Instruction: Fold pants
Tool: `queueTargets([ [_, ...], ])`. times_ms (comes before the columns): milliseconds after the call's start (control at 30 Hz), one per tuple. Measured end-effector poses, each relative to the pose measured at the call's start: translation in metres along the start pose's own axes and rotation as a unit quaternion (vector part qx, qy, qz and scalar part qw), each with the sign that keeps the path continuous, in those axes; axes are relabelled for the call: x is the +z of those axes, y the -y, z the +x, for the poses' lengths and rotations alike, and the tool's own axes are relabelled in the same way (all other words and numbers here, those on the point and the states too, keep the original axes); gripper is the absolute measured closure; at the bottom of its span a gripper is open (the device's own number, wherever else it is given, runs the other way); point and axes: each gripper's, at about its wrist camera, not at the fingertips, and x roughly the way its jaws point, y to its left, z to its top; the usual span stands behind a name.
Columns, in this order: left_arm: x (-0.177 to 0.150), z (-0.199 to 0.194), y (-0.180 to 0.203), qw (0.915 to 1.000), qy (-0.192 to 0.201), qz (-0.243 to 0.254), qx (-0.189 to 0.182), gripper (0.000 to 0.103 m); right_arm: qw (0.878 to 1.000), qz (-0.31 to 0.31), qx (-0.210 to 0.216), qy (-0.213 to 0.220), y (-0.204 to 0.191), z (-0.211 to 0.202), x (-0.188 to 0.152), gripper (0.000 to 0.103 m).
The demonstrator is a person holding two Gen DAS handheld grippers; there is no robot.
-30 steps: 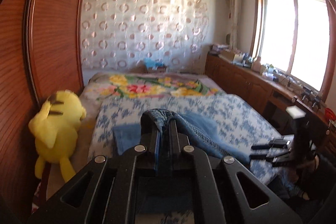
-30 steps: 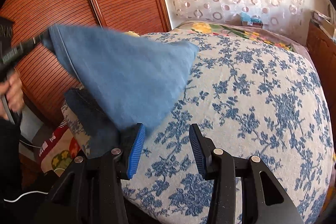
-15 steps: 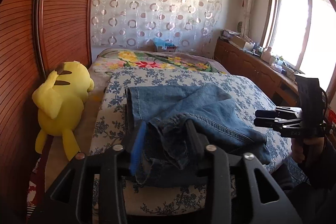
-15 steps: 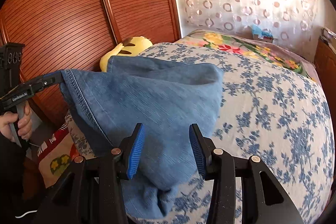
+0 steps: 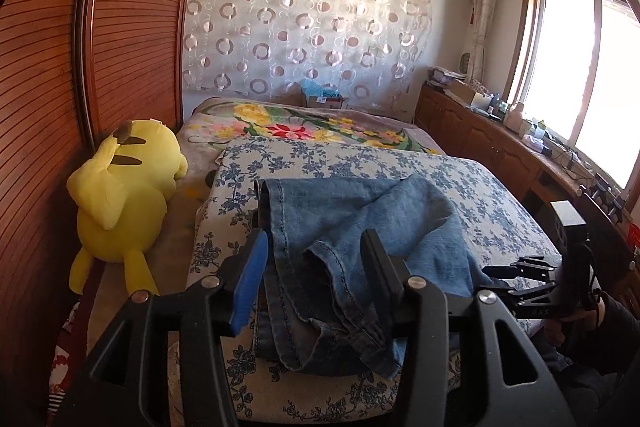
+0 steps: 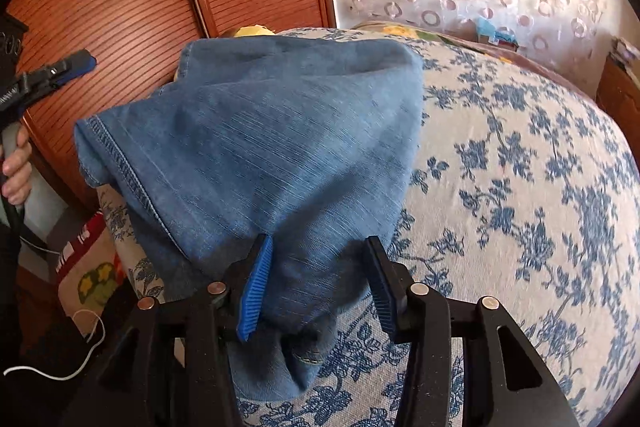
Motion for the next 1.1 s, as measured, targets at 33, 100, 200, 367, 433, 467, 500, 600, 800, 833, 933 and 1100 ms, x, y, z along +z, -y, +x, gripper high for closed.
queueTargets([
  [33,0.000,0.005,0.000,1.0000,-0.005,-0.003,0.006,0.054,1.000,0.003,0.003,0.001,0.001,0.000,0.001,0.054],
  [100,-0.001,0.018,-0.002,0.9998,-0.017,-0.008,0.006,0.054,1.000,-0.001,0.003,0.003,0.001,0.000,0.003,0.054],
  [200,-0.002,0.037,-0.005,0.9993,-0.034,-0.016,-0.008,0.054,1.000,-0.008,-0.005,0.023,0.000,-0.005,0.011,0.054],
  [367,-0.004,0.067,-0.004,0.9978,-0.063,-0.015,-0.016,0.054,0.999,-0.010,-0.003,0.043,0.000,-0.001,0.022,0.054],
  [433,-0.006,0.077,-0.002,0.9969,-0.075,-0.010,-0.020,0.055,0.999,-0.012,-0.004,0.044,0.001,0.006,0.024,0.054],
  [467,-0.007,0.080,-0.001,0.9965,-0.080,-0.007,-0.021,0.056,0.999,-0.012,-0.006,0.041,0.001,0.012,0.024,0.054],
  [500,-0.008,0.085,0.002,0.9959,-0.087,-0.002,-0.025,0.057,0.999,-0.013,-0.007,0.039,0.001,0.016,0.024,0.054],
  [600,-0.011,0.093,0.005,0.9943,-0.102,0.008,-0.032,0.062,0.999,-0.018,-0.012,0.039,0.003,0.027,0.026,0.054],
  [800,-0.017,0.105,0.007,0.9924,-0.120,0.000,-0.024,0.062,0.999,-0.013,-0.005,0.043,0.004,0.031,0.023,0.054],
  [833,-0.018,0.106,0.008,0.9923,-0.122,-0.002,-0.025,0.063,0.999,-0.013,-0.006,0.042,0.003,0.032,0.023,0.054],
  [933,-0.018,0.105,0.009,0.9920,-0.122,-0.002,-0.032,0.074,0.999,-0.014,-0.010,0.040,0.000,0.033,0.022,0.054],
  [1100,-0.013,0.095,0.019,0.9934,-0.107,0.012,-0.038,0.087,0.999,-0.006,-0.004,0.045,0.001,0.030,0.020,0.054],
])
